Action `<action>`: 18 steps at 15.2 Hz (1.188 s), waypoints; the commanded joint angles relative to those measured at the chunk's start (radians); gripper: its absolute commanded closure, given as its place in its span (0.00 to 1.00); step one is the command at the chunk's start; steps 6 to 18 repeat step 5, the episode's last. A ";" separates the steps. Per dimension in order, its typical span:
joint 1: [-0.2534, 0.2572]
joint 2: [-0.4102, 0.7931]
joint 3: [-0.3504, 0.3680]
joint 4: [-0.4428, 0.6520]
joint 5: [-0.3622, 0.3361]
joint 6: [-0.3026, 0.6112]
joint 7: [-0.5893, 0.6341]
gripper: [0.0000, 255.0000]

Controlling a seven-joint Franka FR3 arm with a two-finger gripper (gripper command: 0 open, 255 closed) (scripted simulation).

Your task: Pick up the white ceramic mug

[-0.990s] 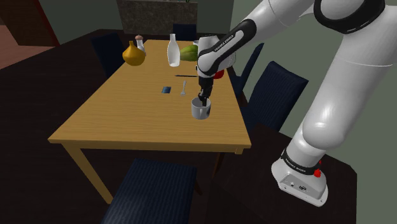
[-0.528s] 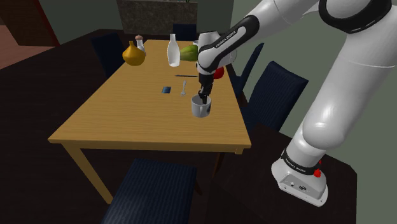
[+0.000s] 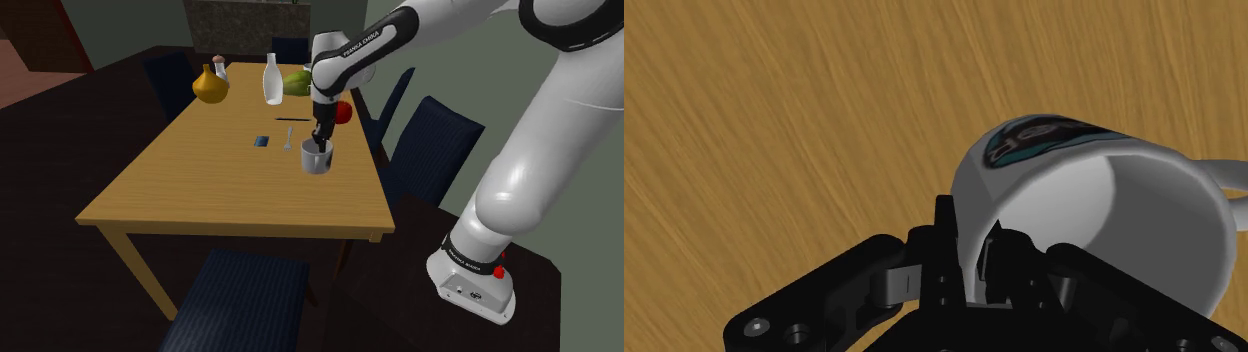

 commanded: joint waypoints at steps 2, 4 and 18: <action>-0.001 -0.020 -0.001 0.020 -0.002 -0.041 0.001 1.00; -0.001 -0.028 -0.001 0.028 -0.003 -0.057 0.002 1.00; -0.001 -0.028 -0.001 0.028 -0.003 -0.057 0.002 1.00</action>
